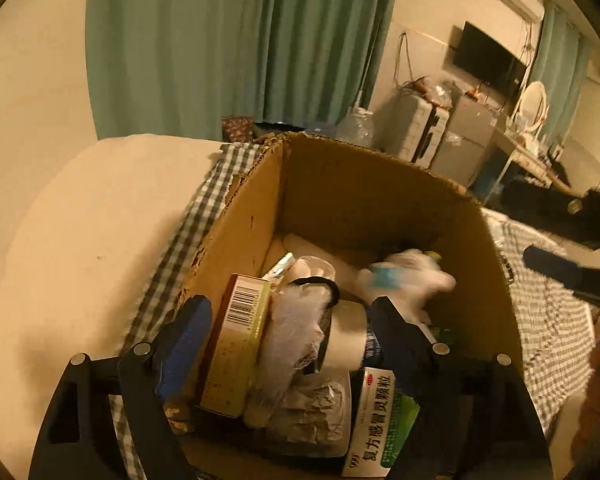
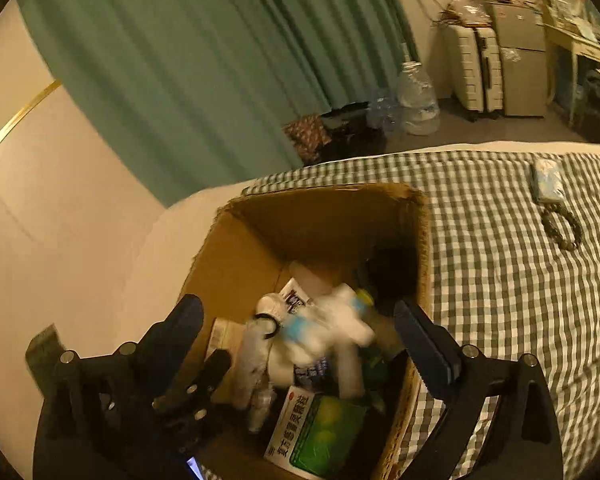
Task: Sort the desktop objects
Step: 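Carry the white tube and bunny toy into the cardboard box and release, then grasp the blue tissue pack with the left tool while the right tool grasps the bead bracelet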
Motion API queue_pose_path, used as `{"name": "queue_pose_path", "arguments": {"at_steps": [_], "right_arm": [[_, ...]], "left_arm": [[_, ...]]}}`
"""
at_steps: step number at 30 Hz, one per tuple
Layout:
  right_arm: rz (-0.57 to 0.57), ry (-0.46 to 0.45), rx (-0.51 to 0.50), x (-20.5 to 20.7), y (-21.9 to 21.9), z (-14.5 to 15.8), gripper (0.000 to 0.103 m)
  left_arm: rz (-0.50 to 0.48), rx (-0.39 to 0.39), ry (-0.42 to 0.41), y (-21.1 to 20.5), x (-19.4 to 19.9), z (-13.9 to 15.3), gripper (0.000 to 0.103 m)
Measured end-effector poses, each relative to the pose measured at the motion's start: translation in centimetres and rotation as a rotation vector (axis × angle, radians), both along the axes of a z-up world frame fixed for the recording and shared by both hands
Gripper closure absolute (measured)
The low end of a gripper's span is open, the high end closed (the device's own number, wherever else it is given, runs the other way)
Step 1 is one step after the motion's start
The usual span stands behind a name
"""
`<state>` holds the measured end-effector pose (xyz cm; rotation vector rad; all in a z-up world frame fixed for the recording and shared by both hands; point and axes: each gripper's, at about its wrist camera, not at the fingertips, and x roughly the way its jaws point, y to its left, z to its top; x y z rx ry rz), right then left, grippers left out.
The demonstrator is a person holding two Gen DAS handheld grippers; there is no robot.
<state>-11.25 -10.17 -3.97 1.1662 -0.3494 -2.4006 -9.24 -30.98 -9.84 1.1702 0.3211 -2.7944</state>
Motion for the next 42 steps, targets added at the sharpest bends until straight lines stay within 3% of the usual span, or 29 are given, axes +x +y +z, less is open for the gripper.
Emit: {"name": "queue_pose_path", "arguments": {"at_steps": [4, 7, 10, 14, 18, 21, 27, 33, 42], "right_arm": [[-0.082, 0.045, 0.018, 0.6, 2.1, -0.3, 0.006], [-0.136, 0.078, 0.031, 1.5, 5.0, -0.2, 0.006], [-0.195, 0.181, 0.085, 2.7, 8.5, 1.1, 0.006], [-0.236, 0.244, 0.172, 3.7, 13.2, 2.8, 0.006], [-0.257, 0.334, 0.255, 4.7, 17.6, 3.8, 0.006], [-0.261, 0.366, 0.294, 5.4, 19.8, 4.1, 0.006], [-0.265, 0.464, 0.314, 6.9, 22.4, 5.0, 0.005], [-0.257, 0.48, 0.299, 6.3, 25.1, 3.5, 0.001], [-0.262, 0.402, 0.257, 2.6, 28.1, -1.6, 0.001]], "left_arm": [[0.011, 0.022, -0.02, 0.5, 0.6, -0.1, 0.013], [0.029, -0.017, -0.024, 1.4, 1.6, 0.2, 0.011], [0.056, -0.047, -0.031, 2.4, 2.6, 0.7, 0.01], [0.067, -0.053, -0.008, 4.5, 4.2, 1.7, 0.01], [0.078, -0.019, 0.041, 7.8, 5.1, 4.0, 0.004], [0.014, 0.013, 0.063, 11.9, 4.4, 5.8, 0.003], [-0.062, -0.059, 0.051, 19.4, 1.7, 7.1, 0.002], [-0.107, -0.058, 0.034, 24.7, -1.7, 6.0, 0.0], [-0.041, -0.092, -0.046, 26.1, -5.7, 1.7, 0.0]]}}
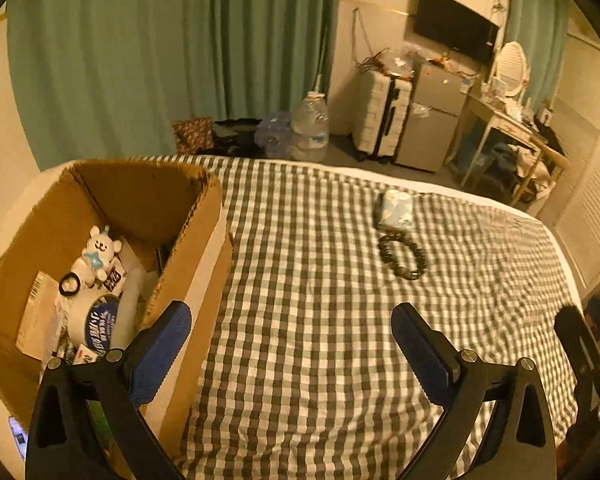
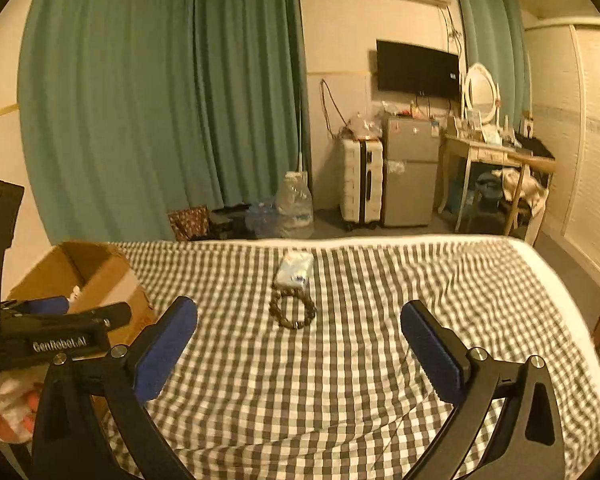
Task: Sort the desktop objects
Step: 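Grasp the blue tissue pack with the left tool while the right tool grasps the bead bracelet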
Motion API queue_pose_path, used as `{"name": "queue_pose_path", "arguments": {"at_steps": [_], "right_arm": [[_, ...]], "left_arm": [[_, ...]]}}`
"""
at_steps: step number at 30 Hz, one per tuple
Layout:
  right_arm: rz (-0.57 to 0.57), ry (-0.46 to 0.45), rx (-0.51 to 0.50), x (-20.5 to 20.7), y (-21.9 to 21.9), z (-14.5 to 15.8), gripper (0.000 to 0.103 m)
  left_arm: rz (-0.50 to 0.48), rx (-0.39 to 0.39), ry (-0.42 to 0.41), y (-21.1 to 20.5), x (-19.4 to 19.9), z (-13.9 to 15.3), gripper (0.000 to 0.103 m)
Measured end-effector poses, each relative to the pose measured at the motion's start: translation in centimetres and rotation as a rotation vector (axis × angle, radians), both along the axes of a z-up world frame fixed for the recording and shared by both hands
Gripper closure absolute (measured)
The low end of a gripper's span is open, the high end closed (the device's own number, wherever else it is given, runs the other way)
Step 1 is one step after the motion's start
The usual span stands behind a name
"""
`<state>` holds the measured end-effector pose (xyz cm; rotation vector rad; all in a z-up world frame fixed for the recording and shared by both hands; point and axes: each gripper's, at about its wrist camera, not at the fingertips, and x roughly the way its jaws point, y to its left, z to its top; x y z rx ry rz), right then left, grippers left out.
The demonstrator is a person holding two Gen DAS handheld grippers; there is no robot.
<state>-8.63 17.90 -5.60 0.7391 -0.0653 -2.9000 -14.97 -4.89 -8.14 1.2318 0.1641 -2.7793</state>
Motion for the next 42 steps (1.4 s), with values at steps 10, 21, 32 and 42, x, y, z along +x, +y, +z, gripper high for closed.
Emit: {"name": "queue_pose_path", "arguments": {"at_steps": [10, 21, 32, 42], "right_arm": [[-0.002, -0.147, -0.074, -3.5, 2.1, -5.1, 0.001], [0.049, -0.188, -0.01, -9.1, 0.2, -8.6, 0.001], [0.168, -0.32, 0.073, -19.0, -5.1, -15.7, 0.001], [0.201, -0.359, 0.12, -19.0, -2.9, -16.5, 0.092]], "left_arm": [[0.025, 0.024, -0.096, 1.1, -3.4, -5.8, 0.0], [0.045, -0.026, -0.086, 1.5, -6.7, -8.8, 0.0], [0.033, -0.116, -0.051, 1.5, -9.7, -10.2, 0.0], [0.078, -0.12, -0.113, 3.1, -12.4, -12.6, 0.0]]}}
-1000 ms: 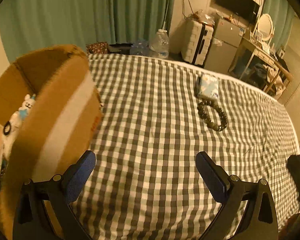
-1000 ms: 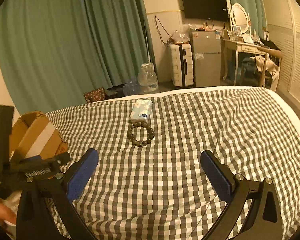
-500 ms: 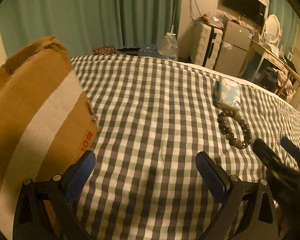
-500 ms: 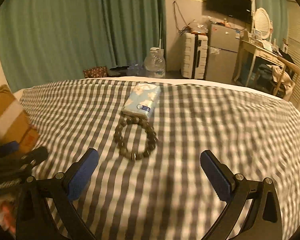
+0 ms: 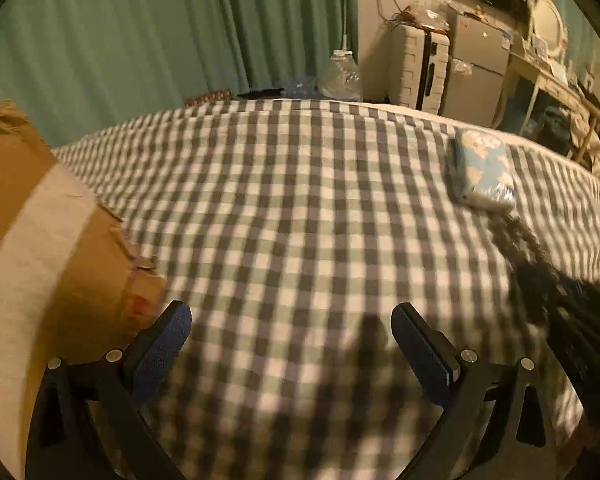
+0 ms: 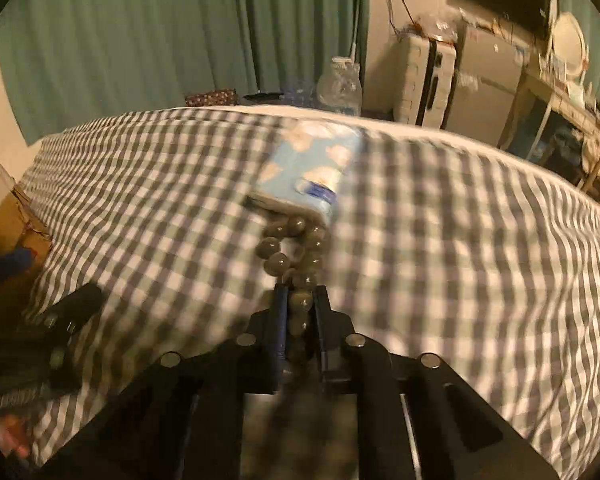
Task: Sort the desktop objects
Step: 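Grasp the blue tissue pack with the left tool while the right tool grasps the bead bracelet, then carry the tissue pack and bead bracelet into the cardboard box and release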
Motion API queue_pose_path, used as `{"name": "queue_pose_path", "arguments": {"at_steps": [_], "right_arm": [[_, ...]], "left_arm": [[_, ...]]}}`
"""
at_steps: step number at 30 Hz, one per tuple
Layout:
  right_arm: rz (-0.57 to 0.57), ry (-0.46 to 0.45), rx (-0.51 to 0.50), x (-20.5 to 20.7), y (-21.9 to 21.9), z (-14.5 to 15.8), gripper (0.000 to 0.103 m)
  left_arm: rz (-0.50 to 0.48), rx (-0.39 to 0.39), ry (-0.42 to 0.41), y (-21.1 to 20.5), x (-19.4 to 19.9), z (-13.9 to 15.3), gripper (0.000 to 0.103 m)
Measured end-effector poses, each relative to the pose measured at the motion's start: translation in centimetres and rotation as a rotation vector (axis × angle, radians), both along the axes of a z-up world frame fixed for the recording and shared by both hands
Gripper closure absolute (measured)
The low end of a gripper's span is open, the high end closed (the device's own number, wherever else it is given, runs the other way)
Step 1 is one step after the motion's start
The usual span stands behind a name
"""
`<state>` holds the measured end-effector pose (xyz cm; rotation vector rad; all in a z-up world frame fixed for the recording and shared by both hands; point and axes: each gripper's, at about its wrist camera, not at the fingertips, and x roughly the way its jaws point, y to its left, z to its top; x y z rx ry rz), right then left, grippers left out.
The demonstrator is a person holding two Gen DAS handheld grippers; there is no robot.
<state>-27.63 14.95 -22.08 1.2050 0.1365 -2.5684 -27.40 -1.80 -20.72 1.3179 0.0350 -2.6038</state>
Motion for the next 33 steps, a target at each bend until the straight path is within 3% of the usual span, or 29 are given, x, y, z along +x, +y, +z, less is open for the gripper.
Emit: {"name": "queue_pose_path", "arguments": {"at_steps": [5, 12, 15, 16, 17, 18, 21, 25, 29, 33], "right_arm": [[-0.111, 0.009, -0.038, 0.7, 5.4, 1.4, 0.092], [-0.249, -0.01, -0.118, 0.8, 11.4, 2.5, 0.092], [-0.263, -0.004, -0.136, 0.8, 12.8, 2.9, 0.092], [-0.263, -0.007, -0.148, 0.8, 13.1, 2.9, 0.092], [-0.267, -0.007, -0.157, 0.7, 13.4, 3.0, 0.092], [-0.27, -0.011, -0.173, 0.6, 13.7, 2.9, 0.092], [-0.272, -0.043, -0.213, -0.2, 13.8, 2.5, 0.092], [-0.258, -0.054, -0.213, -0.2, 13.5, 2.5, 0.092], [-0.249, -0.068, -0.258, 1.5, 13.0, 3.0, 0.092], [-0.199, -0.09, -0.167, 4.7, 10.9, 3.1, 0.092]], "left_arm": [[-0.058, 0.085, 0.035, 4.0, -3.2, 1.0, 0.0], [-0.174, 0.051, 0.071, 10.9, -8.5, 1.7, 0.0], [-0.162, -0.005, 0.002, 12.9, -11.4, 0.7, 0.0], [-0.166, -0.017, -0.027, 13.2, -12.3, 0.4, 0.005], [-0.174, -0.028, -0.045, 13.5, -12.9, 0.2, 0.017], [-0.172, -0.038, -0.032, 13.6, -13.1, 0.1, 0.052], [-0.177, -0.009, -0.048, 13.6, -12.6, 0.0, 0.052], [-0.175, 0.088, -0.085, 11.7, -10.4, 0.3, 0.052], [-0.173, 0.114, -0.178, 9.4, -7.6, 0.6, 0.052], [-0.243, 0.111, -0.242, 7.5, -2.9, 2.8, 0.052]]}}
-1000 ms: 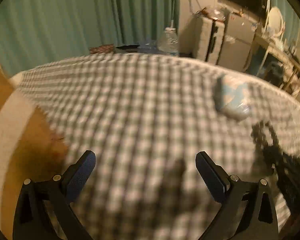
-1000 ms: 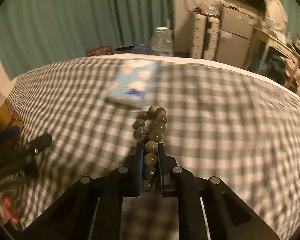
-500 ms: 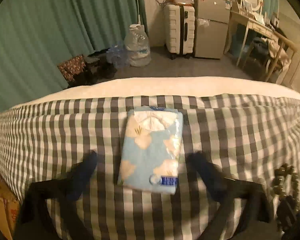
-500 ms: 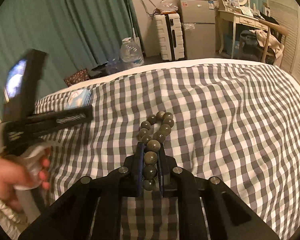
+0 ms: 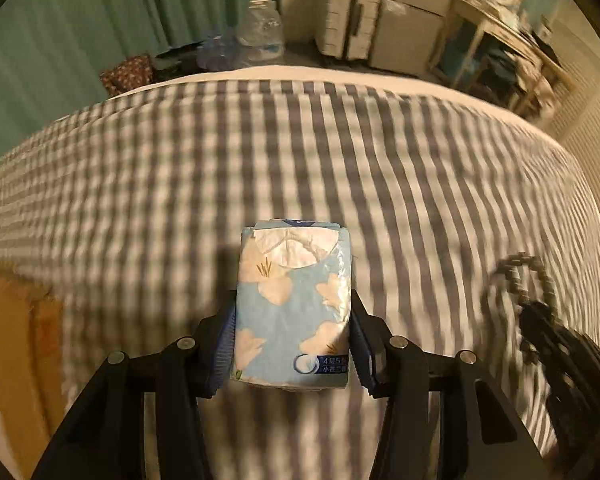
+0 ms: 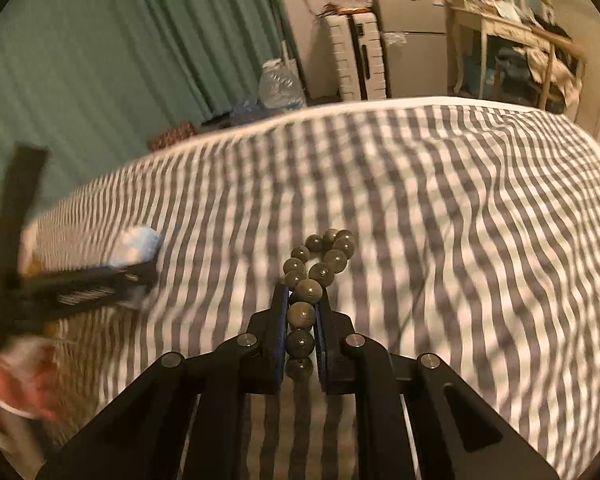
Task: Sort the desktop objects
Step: 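Carry the tissue pack and bead bracelet into the cardboard box and release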
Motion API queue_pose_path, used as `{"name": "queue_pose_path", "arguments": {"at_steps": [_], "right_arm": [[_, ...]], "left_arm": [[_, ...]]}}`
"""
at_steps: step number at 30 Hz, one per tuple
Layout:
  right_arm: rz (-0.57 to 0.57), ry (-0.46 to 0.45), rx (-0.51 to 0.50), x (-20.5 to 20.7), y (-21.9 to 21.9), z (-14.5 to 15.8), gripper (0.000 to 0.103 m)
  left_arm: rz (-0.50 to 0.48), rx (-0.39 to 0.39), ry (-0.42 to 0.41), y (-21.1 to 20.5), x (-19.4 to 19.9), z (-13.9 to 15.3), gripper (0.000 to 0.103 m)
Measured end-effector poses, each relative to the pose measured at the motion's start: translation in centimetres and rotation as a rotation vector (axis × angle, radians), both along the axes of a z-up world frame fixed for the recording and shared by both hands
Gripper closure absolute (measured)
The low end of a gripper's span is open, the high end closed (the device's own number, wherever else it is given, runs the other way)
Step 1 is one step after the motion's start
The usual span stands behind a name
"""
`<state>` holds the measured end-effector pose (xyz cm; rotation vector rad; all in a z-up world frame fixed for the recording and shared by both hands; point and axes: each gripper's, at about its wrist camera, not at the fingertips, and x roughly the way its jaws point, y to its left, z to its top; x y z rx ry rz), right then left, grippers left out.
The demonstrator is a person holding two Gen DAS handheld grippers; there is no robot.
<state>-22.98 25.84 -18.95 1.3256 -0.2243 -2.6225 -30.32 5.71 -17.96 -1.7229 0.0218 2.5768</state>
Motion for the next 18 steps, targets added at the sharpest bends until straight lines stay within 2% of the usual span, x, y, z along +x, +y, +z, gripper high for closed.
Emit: {"name": "queue_pose_path", "arguments": {"at_steps": [4, 6, 12, 15, 16, 18], "right_arm": [[0.022, -0.076, -0.088, 4.2, -1.2, -0.2, 0.092], [0.045, -0.067, -0.039, 6.4, -2.8, 0.9, 0.092], [0.125, 0.02, -0.012, 12.3, -8.7, 6.7, 0.092], [0.181, 0.11, 0.064, 14.8, -12.5, 10.6, 0.092], [0.202, 0.125, 0.069, 15.4, -13.7, 11.6, 0.092], [0.232, 0.169, 0.074, 16.7, -16.3, 14.3, 0.092]], "left_arm": [[-0.075, -0.029, 0.028, -1.8, 5.2, 2.8, 0.052], [-0.079, -0.019, 0.046, -3.1, 7.2, 3.8, 0.052], [-0.04, 0.024, 0.137, -8.8, 12.9, 8.9, 0.052], [-0.018, 0.076, 0.214, -12.8, 14.9, 13.5, 0.052], [-0.005, 0.073, 0.255, -14.7, 15.9, 15.7, 0.052], [-0.002, 0.042, 0.294, -16.8, 16.9, 18.0, 0.052]]}}
